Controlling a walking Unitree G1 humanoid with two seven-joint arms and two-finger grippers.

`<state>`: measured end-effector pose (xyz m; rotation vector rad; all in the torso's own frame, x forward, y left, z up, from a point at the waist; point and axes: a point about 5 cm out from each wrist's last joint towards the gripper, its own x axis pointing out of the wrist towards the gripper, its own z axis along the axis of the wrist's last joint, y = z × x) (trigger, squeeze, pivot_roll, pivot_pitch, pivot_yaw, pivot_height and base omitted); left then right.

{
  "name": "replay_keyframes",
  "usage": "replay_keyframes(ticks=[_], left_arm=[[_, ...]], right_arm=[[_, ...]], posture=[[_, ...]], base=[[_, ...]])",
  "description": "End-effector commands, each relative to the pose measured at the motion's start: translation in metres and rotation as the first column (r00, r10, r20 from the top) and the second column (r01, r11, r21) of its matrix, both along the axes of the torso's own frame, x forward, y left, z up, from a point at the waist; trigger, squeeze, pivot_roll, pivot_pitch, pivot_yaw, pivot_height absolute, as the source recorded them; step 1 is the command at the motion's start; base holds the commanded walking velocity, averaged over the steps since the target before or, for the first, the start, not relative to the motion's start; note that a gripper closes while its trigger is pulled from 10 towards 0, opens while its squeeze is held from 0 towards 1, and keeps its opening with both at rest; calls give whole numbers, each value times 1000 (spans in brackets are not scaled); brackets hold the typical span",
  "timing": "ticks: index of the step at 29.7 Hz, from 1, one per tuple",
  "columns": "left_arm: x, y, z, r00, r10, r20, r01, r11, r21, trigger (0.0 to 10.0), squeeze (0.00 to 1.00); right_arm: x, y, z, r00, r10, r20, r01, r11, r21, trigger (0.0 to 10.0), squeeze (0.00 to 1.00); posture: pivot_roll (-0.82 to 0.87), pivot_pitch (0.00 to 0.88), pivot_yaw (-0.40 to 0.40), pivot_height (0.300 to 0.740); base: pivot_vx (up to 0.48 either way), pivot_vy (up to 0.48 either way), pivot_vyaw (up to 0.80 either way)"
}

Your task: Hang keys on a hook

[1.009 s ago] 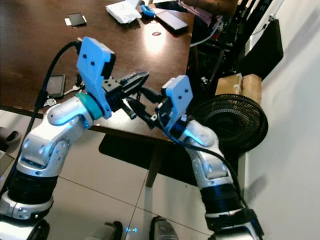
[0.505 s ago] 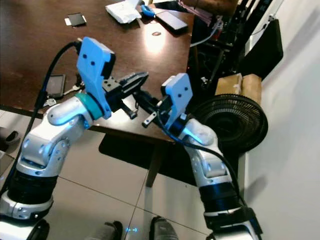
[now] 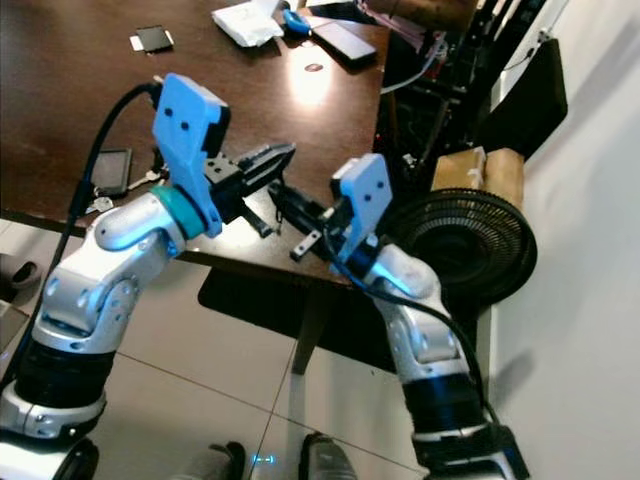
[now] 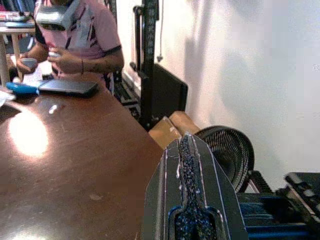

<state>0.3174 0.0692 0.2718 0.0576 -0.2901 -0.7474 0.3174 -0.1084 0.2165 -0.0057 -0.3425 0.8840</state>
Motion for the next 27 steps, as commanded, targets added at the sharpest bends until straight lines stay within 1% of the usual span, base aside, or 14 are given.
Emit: replay_keyframes(ticks=[1, 2, 7, 14, 18, 19, 20, 21, 22, 23, 24, 25, 26, 27], left_arm=[[1, 0, -1, 1000, 3, 4, -3, 1000, -1, 10000, 4], [1, 0, 0, 1000, 5, 8, -5, 1000, -8, 10000, 1000], [1, 3, 1, 1000, -5, 3, 5, 1000, -22, 10000, 1000], [-3, 1, 1, 1000, -19, 12, 19, 1000, -15, 10000, 1000], [-4, 2, 0, 1000, -14, 14, 15, 1000, -6, 10000, 1000], [-6, 3, -3, 1000, -13, 11, 13, 1000, 7, 10000, 216], [-6, 3, -3, 1000, -13, 11, 13, 1000, 7, 10000, 216], [-12, 4, -11, 1000, 6, 9, -6, 1000, 31, 10000, 0], [-12, 4, -11, 1000, 6, 9, -6, 1000, 31, 10000, 0], [-17, 8, -19, 998, 51, 23, -52, 996, 68, 10000, 0], [-17, 8, -19, 998, 51, 23, -52, 996, 68, 10000, 0], [-21, 11, -23, 996, 84, 35, -87, 992, 89, 10000, 0], [-21, 11, -23, 996, 84, 35, -87, 992, 89, 10000, 0], [-24, 16, -26, 992, 125, 36, -127, 988, 85, 10000, 0]], right_arm=[[-3, -3, 1, 1000, 5, 0, -5, 1000, 13, 10000, 0], [-5, -3, 1, 1000, 14, 0, -14, 1000, 19, 10000, 0], [-11, -5, -1, 1000, 26, -6, -26, 999, 19, 10000, 0], [-14, -25, -5, 998, -46, -31, 47, 999, 23, 10000, 0], [-15, -31, -7, 997, -71, -40, 72, 997, 20, 10000, 0], [-18, -36, -10, 994, -96, -51, 97, 995, 12, 10000, 0], [-18, -36, -10, 994, -96, -51, 97, 995, 12, 10000, 0], [-25, -40, -17, 989, -128, -71, 129, 992, 7, 10000, 0], [-25, -40, -17, 989, -128, -71, 129, 992, 7, 10000, 0], [-31, -42, -23, 983, -159, -91, 160, 987, 8, 10000, 0], [-31, -42, -23, 983, -159, -91, 160, 987, 8, 10000, 0], [-36, -43, -27, 979, -177, -104, 179, 984, 10, 10000, 0], [-36, -43, -27, 979, -177, -104, 179, 984, 10, 10000, 0], [-39, -40, -30, 975, -190, -114, 193, 981, 22, 10000, 0]], posture=[[10, 130, 14, 740], [10, 130, 14, 740], [9, 130, 16, 740], [5, 127, 12, 740], [3, 127, 13, 740], [-2, 128, 15, 740], [-2, 128, 15, 740], [-9, 133, 27, 740], [-9, 133, 27, 740], [-14, 137, 33, 740], [-14, 137, 33, 740], [-13, 138, 34, 740], [-13, 138, 34, 740], [-8, 138, 35, 740]], base=[[0, 0, 0], [0, 0, 0], [0, 0, 0], [0, 0, 0], [0, 0, 0], [0, 0, 0], [0, 0, 0], [0, 0, 0], [0, 0, 0], [0, 0, 0], [0, 0, 0], [0, 0, 0], [0, 0, 0], [0, 0, 0]])
